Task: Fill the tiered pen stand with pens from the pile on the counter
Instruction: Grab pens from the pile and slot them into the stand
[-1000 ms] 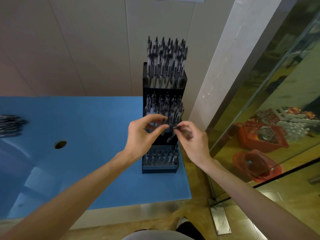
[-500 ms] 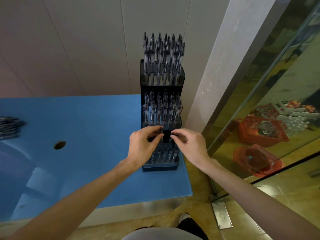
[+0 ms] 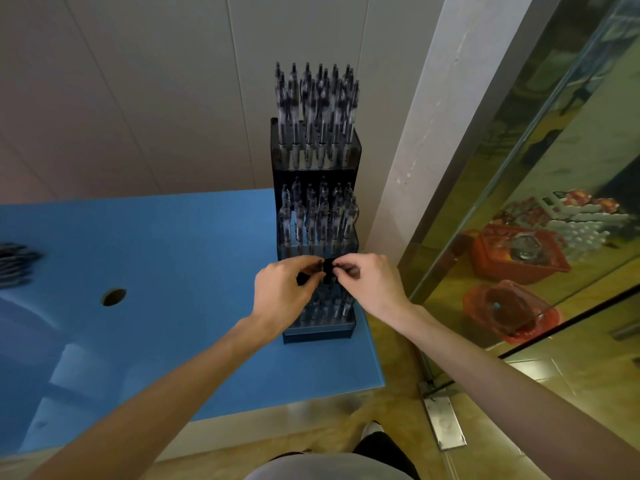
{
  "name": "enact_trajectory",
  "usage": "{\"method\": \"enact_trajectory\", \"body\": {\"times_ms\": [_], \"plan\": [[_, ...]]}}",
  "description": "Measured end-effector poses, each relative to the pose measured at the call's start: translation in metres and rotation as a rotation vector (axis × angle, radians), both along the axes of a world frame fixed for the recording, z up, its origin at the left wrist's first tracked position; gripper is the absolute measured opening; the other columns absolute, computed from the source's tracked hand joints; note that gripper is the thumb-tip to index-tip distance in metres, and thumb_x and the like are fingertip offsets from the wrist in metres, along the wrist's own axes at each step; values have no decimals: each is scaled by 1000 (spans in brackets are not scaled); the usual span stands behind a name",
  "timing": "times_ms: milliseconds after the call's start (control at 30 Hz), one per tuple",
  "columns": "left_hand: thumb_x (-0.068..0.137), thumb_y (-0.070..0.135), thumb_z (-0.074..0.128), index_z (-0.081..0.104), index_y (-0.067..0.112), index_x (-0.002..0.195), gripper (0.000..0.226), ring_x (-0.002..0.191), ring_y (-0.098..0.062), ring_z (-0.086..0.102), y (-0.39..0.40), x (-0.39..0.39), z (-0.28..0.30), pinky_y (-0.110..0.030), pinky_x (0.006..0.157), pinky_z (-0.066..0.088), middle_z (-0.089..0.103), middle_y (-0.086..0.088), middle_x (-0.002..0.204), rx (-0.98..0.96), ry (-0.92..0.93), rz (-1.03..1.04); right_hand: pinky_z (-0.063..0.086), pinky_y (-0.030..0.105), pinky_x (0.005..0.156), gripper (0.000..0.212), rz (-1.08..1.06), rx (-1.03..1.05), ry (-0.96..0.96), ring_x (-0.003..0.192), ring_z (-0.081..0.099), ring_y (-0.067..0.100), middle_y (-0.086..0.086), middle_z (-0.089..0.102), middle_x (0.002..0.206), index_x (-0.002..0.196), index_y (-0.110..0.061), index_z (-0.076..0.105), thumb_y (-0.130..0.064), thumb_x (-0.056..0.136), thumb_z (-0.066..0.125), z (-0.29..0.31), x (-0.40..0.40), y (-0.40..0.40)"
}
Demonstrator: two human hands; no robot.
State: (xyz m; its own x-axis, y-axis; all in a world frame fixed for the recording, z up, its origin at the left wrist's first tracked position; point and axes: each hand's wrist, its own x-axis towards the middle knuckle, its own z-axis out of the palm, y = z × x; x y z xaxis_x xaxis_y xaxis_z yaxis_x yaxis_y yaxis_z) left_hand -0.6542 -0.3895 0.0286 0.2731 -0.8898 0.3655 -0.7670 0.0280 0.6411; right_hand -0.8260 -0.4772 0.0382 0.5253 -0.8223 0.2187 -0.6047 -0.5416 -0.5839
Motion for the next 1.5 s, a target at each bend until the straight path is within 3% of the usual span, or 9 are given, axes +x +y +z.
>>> {"method": "enact_trajectory", "body": {"times_ms": [267,567,667,767,867,967,1233,1367,1500], "plan": [[95,37,67,78,34,107,16,87,1,70,-2,4,0,-22,73,55,77,18,95,169,-47,-74,62,32,78,20,-45,98,57,88,72,6,-8,78,101,112,-25,78,-28,93,72,-2,6,-6],[101,34,57,76,31,94,21,59,-12,59,1,2,1,-30,56,48,66,9,65,172,-117,-84,60,27,77,20,-115,141,-18,88,70,2,-12,76,101,112,-27,76,-35,95,69,-9,10,4],[102,34,57,74,25,115,23,90,-9,67,14,1,-1,-30,71,55,75,12,103,28,-154,-69,56,24,81,24,-123,14,-77,98,67,2,-13,73,110,121,-25,70,-33,101,59,-12,1,17],[103,34,54,68,20,126,31,119,-12,59,25,3,-7,-30,91,55,67,9,127,-108,-277,-70,50,27,98,32,-46,-152,-59,122,56,8,-9,63,132,134,-22,60,-32,106,50,-17,-9,28],[105,41,46,54,13,143,47,138,-22,46,31,4,-14,-40,117,38,52,-2,147,-65,-440,-67,30,35,121,49,90,-215,140,148,30,13,-3,41,157,152,-18,42,-41,110,35,-26,-12,36],[106,52,33,36,11,156,65,153,-24,25,40,0,-26,-43,126,20,32,-6,164,87,-585,-90,9,34,124,58,148,-257,298,157,3,14,-4,14,169,161,-18,24,-45,109,25,-35,-13,43],[101,59,41,-1,13,163,87,157,-25,-8,48,-8,-13,-48,128,3,-5,-7,171,405,-652,-108,15,48,126,67,158,-265,576,157,-3,22,4,-3,170,163,-14,7,-41,108,33,-15,-15,51],[101,62,36,-11,14,161,90,157,-30,-11,67,-12,-1,-49,127,2,-18,-11,168,475,-617,-67,9,49,127,71,125,-262,629,157,-6,25,7,-3,170,163,-12,3,-46,107,33,0,-13,65],[103,63,29,-10,14,162,86,157,-33,-6,109,8,5,-50,127,2,-16,-14,168,543,-658,26,6,48,127,70,123,-349,548,157,-6,23,6,1,171,163,-12,6,-44,107,34,9,-6,93]]}}
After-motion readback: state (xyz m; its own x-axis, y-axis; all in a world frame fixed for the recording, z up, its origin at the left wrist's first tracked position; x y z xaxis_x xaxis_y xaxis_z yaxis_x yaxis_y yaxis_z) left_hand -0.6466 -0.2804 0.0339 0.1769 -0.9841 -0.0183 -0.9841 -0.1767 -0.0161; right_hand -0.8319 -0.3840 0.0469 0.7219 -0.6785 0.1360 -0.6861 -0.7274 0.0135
